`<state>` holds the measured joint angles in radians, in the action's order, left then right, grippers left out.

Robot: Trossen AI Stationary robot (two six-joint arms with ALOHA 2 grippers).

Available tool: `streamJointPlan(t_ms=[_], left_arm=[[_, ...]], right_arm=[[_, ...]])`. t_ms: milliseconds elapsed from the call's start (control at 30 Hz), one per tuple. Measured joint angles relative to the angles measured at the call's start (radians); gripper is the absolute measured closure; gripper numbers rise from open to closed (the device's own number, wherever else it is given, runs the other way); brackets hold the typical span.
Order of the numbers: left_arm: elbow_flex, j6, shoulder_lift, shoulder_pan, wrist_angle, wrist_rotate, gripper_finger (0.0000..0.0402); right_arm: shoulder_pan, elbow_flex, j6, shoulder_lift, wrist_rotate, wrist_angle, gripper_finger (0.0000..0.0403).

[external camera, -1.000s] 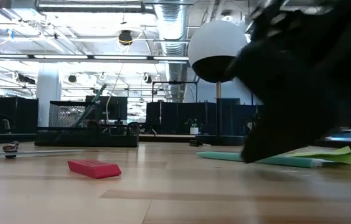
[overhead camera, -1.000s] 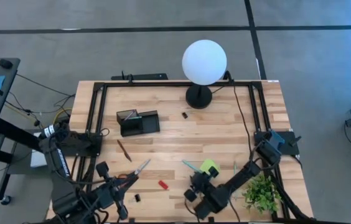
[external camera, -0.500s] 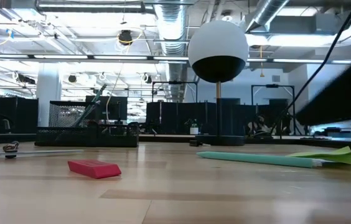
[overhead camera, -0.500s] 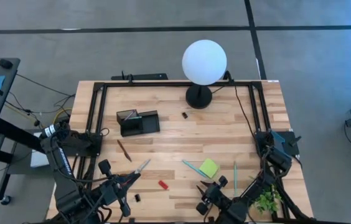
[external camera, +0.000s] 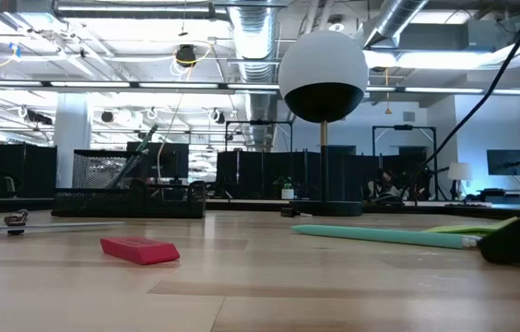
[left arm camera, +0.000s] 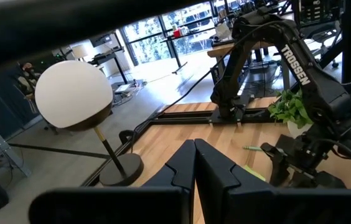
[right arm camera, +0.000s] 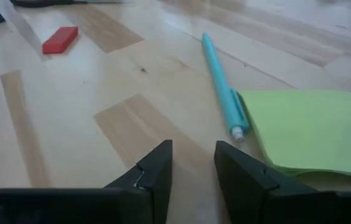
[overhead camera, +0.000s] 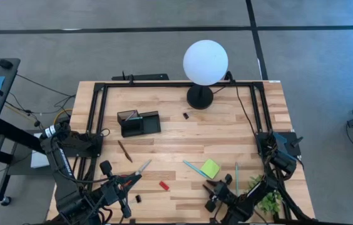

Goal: Pick and place office supplies into organizer
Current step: Put the blue pen into the black desk organizer

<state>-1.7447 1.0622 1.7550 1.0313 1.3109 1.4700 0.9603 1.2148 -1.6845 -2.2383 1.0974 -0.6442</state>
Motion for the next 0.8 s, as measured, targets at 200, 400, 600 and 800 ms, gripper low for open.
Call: streamJointPlan(t_ms=[200, 400, 600, 800], left_arm=[[0.000, 0.000, 0.000, 0.000, 0.000, 0.000, 0.0401], [0.000, 0.000, 0.000, 0.000, 0.000, -0.005, 0.0401], [0.000, 0.000, 0.000, 0.000, 0.000, -0.026, 0.0401], [0.000, 0.000, 0.000, 0.000, 0.000, -0.026, 0.0401]], right_arm=[[-0.031, -0.002, 0.017, 0.010, -0.066, -0.005, 0.0285], [-0.045, -0.001, 0.017, 0.010, -0.109, -0.021, 0.0278], [-0.053, -0.001, 0.013, 0.008, -0.113, -0.063, 0.0246], [-0.080, -0.067, 0.020, 0.011, -0.058, 0.009, 0.0195]])
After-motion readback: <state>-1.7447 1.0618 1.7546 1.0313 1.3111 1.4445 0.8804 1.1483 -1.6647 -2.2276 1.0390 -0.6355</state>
